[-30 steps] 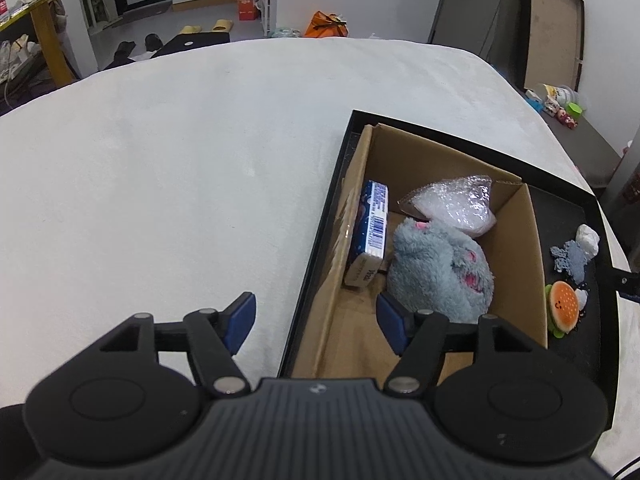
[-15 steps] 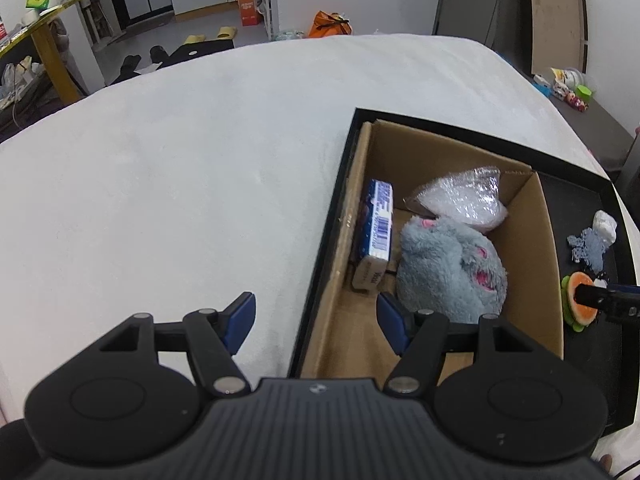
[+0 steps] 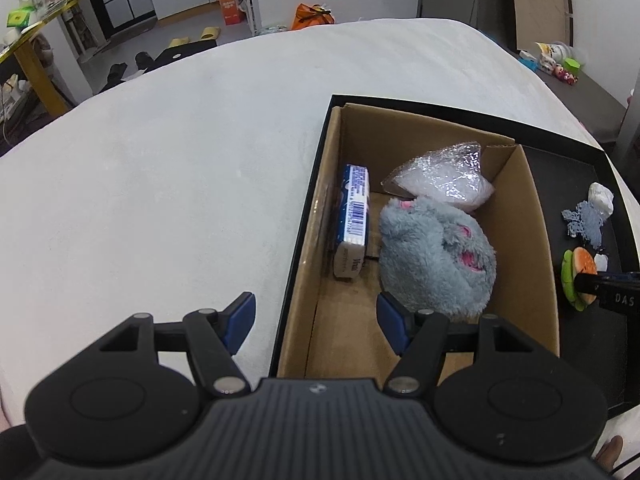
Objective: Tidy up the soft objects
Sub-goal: 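Carry the burger plush with the right gripper over the box, then lower the burger plush into the box and open the right gripper, then reach the right gripper to the black-and-white heart plush and grasp it, then carry the heart plush with the right gripper over the box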
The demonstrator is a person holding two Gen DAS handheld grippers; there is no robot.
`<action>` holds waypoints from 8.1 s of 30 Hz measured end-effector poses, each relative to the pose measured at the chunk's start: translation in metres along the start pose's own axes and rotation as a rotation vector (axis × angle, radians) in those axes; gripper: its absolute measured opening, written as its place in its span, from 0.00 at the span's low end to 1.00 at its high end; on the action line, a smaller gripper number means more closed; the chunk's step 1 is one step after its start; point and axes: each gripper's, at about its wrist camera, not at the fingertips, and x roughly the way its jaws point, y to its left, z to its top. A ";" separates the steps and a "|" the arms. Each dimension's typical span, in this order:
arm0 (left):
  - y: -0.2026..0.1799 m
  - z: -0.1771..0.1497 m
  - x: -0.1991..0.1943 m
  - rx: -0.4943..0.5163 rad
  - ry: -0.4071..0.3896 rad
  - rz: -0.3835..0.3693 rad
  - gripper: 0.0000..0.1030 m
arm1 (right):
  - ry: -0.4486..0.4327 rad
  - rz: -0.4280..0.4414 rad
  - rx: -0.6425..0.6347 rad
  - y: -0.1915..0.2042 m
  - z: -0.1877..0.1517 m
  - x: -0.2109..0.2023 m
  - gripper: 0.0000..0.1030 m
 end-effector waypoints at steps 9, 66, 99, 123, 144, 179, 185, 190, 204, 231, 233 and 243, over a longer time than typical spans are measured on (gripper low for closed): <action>-0.006 -0.003 -0.001 0.009 0.008 0.004 0.63 | -0.084 0.024 0.040 -0.004 0.004 -0.028 0.26; 0.036 -0.019 -0.005 -0.078 -0.015 -0.144 0.14 | -0.335 0.328 0.031 0.102 0.004 -0.089 0.26; 0.027 -0.012 -0.008 -0.031 0.010 -0.102 0.37 | -0.323 0.294 0.104 0.097 0.001 -0.076 0.42; -0.001 -0.003 -0.009 0.048 -0.004 0.025 0.68 | -0.355 0.063 0.263 0.036 -0.003 -0.058 0.52; -0.012 0.004 -0.007 0.055 -0.002 0.044 0.71 | -0.179 -0.161 0.372 -0.010 -0.018 -0.004 0.44; 0.000 -0.010 -0.011 0.036 -0.002 0.020 0.71 | 0.004 -0.347 0.376 -0.023 -0.046 0.011 0.54; 0.000 -0.009 -0.008 0.038 0.003 0.025 0.71 | -0.052 -0.368 0.337 -0.015 -0.039 0.009 0.71; -0.002 -0.008 -0.006 0.039 0.000 0.032 0.71 | -0.078 -0.347 0.376 -0.024 -0.034 0.013 0.67; -0.004 -0.010 -0.004 0.046 0.008 0.022 0.71 | -0.089 -0.289 0.439 -0.034 -0.041 0.009 0.38; 0.018 -0.012 -0.020 -0.023 -0.044 -0.073 0.66 | -0.226 -0.093 0.339 0.004 -0.015 -0.066 0.37; 0.019 -0.012 -0.020 -0.027 -0.048 -0.086 0.65 | -0.237 -0.080 0.311 0.012 -0.011 -0.073 0.37; 0.028 -0.014 -0.014 -0.063 -0.047 -0.144 0.44 | -0.259 0.005 0.239 0.049 0.001 -0.097 0.38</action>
